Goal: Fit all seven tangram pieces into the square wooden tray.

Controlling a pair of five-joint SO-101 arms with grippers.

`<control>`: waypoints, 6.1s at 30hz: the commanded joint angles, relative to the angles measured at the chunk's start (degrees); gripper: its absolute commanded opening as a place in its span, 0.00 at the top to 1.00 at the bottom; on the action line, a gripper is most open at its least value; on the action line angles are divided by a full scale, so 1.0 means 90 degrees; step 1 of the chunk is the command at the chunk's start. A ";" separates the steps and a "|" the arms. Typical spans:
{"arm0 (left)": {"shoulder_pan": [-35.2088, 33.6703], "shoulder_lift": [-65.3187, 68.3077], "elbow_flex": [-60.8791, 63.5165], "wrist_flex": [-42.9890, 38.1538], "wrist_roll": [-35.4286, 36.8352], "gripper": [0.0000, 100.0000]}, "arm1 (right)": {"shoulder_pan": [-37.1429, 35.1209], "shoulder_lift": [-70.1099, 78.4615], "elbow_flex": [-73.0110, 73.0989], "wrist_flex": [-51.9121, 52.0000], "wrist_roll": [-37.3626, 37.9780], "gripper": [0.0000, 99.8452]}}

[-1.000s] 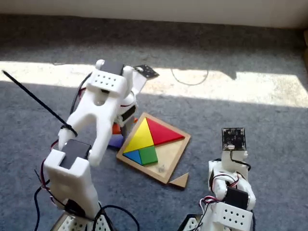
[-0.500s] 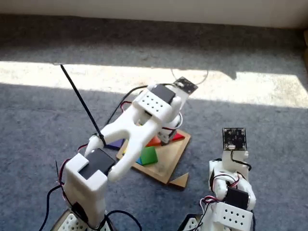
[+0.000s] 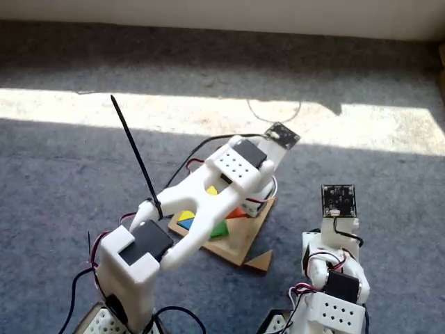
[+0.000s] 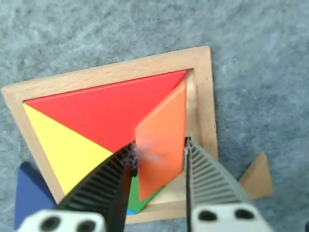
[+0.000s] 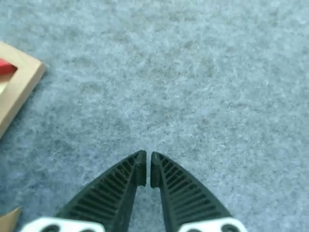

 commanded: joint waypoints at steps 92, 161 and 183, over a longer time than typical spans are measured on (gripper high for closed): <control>-0.6540 -0.8161 0.7497 -0.1700 -0.2110 0.90 | -0.5426 0.5358 -0.4479 0.2486 0.2374 0.68; -0.6540 -0.8200 0.7634 -0.1709 -0.2149 0.90 | -0.3941 0.7233 -0.4283 0.1421 0.2129 0.79; -0.6540 -0.8200 0.7634 -0.1709 -0.2159 0.90 | -0.3482 0.7419 -0.4957 0.1411 0.2725 0.79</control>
